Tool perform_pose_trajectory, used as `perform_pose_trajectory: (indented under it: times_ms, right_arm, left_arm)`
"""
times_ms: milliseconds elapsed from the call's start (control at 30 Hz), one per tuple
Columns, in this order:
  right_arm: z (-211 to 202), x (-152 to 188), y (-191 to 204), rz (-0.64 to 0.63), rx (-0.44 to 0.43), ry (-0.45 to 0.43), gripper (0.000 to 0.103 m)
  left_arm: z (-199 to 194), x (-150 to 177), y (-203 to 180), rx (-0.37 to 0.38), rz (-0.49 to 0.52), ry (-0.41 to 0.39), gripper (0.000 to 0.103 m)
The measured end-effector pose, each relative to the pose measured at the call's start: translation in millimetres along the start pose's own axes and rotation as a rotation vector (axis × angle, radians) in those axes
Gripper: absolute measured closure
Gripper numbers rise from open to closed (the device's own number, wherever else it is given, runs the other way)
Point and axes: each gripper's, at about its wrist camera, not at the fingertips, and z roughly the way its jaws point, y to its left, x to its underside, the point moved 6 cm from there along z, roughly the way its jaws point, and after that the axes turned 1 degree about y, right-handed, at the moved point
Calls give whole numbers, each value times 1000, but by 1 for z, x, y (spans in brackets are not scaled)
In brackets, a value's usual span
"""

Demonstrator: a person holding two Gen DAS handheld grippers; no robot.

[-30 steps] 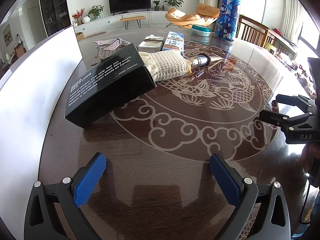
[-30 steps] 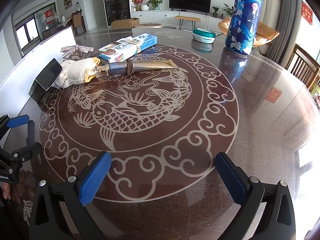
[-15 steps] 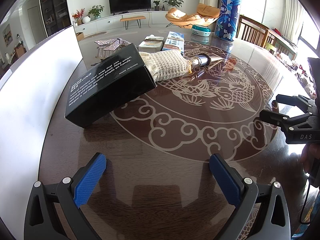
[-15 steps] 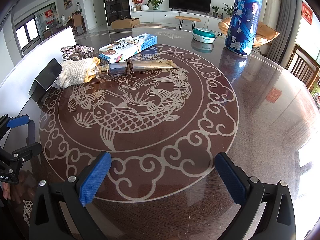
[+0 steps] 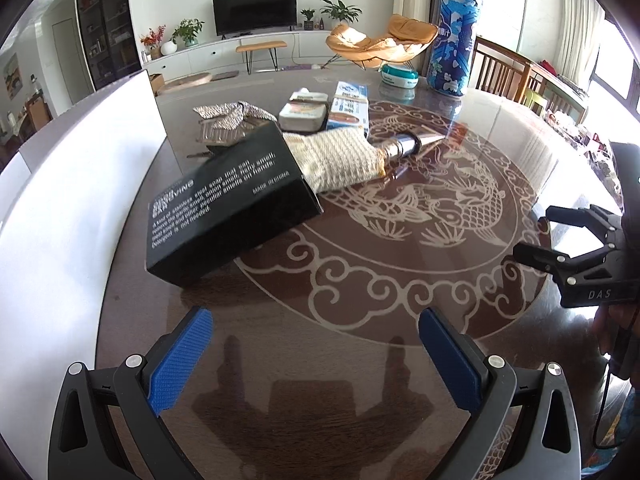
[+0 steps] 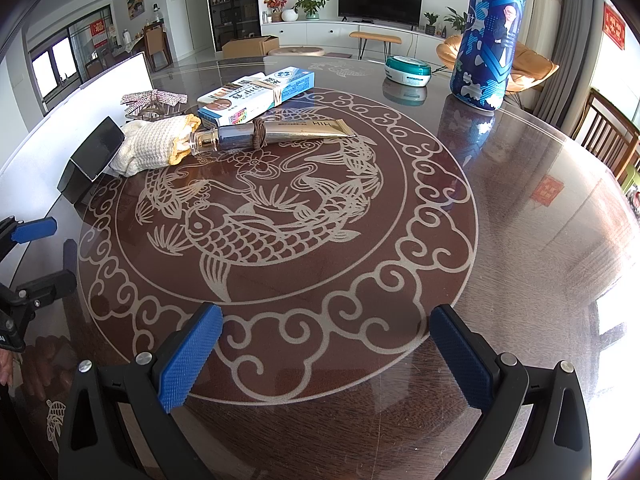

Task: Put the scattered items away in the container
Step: 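Reach the left tool to the black odor removing bar box and close on it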

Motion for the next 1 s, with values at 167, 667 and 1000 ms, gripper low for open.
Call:
perform_pose_trajectory:
  times_ms: [167,667,1000]
  right_arm:
    - [0,0,0,0,0,0,0]
    - [0,1,0,0,0,0,0]
    - [0,0,0,0,0,0,0]
  left_arm:
    - [-13,-69,16,-87,43,-115,0]
    - [27,-22,31,-147,-81,9,0]
    - [-47,16,18,-87,38,-39,0]
